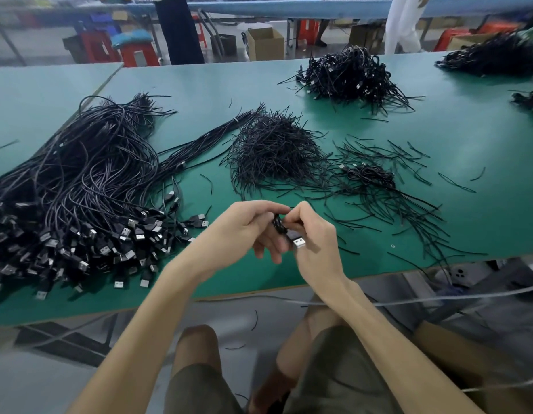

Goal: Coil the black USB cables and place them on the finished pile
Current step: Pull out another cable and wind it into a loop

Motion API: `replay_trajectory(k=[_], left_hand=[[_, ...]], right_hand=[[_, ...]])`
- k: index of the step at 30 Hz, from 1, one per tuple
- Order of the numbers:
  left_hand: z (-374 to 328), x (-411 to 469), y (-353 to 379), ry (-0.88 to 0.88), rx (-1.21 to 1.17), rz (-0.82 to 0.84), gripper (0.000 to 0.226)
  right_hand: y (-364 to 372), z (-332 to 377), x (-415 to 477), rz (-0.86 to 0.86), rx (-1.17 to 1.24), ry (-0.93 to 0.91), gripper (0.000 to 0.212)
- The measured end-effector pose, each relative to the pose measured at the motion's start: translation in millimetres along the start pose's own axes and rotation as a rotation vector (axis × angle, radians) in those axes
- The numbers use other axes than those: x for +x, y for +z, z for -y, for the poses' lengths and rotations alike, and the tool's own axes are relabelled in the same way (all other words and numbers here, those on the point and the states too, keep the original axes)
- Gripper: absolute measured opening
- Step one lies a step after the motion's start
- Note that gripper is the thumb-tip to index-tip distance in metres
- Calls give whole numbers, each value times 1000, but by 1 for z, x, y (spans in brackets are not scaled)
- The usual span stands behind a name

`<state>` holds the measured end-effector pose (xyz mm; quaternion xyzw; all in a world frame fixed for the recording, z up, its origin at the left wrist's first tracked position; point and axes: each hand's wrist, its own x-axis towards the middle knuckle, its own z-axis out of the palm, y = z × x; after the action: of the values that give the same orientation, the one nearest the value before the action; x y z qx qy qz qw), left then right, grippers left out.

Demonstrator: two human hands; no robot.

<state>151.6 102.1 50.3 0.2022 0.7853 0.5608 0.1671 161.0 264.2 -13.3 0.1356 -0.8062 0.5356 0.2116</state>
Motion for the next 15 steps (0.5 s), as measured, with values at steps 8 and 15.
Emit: replay_trajectory(k=[8, 15], left_hand=[[-2, 4, -8, -46, 606, -211, 8], [-7, 8, 11, -20, 811, -251, 40]], right_hand=[[3, 0, 1, -47, -56, 10, 12], [3, 5, 0, -146, 28, 70, 13]])
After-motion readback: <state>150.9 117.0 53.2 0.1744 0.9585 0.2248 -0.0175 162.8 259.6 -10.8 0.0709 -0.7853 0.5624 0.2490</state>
